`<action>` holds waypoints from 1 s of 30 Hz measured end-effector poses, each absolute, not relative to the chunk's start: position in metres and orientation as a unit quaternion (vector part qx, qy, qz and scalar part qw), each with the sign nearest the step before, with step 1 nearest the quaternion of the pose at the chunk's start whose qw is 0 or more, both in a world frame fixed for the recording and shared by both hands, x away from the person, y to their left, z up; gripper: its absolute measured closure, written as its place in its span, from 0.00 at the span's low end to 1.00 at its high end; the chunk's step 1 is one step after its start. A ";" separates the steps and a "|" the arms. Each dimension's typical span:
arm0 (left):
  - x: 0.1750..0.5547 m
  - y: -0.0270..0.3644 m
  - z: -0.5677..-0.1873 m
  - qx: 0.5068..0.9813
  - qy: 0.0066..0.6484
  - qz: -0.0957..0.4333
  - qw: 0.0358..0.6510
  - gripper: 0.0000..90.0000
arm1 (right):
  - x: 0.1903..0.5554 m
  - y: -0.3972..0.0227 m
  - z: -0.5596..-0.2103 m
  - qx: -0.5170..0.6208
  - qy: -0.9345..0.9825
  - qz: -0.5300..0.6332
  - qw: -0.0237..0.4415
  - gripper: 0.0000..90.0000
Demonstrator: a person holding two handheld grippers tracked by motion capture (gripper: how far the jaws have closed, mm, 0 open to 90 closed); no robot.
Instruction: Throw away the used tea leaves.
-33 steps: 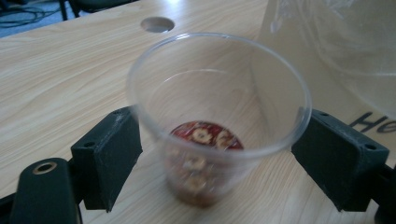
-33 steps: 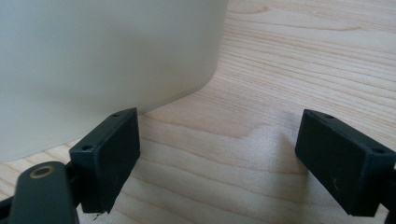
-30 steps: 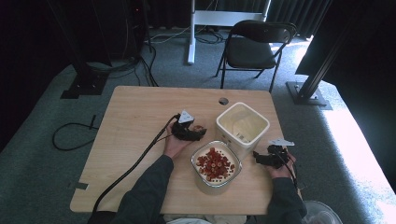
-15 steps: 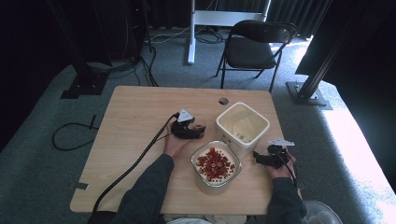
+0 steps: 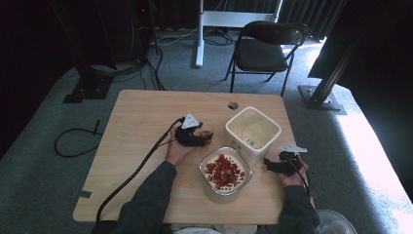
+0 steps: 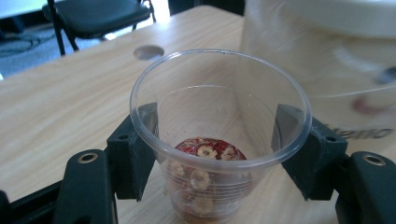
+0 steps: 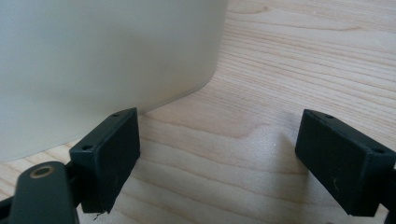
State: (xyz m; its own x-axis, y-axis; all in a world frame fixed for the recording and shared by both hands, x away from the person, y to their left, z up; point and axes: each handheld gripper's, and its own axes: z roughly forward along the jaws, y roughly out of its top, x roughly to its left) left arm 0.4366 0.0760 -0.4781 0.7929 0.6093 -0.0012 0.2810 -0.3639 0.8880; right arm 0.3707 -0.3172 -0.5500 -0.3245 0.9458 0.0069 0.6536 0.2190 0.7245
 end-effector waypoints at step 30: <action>0.380 0.076 -0.383 0.797 0.223 0.136 0.544 0.38 | 0.299 -0.293 -0.449 0.471 0.711 0.451 0.264 0.23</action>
State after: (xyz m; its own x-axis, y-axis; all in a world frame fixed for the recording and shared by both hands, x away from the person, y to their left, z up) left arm 0.3802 0.0761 -0.3834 0.8632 0.5043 -0.0255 0.2076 -0.3084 0.9283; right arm 0.2992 -0.2933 -0.4490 -0.4159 0.9081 0.0490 0.4314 0.1496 0.8897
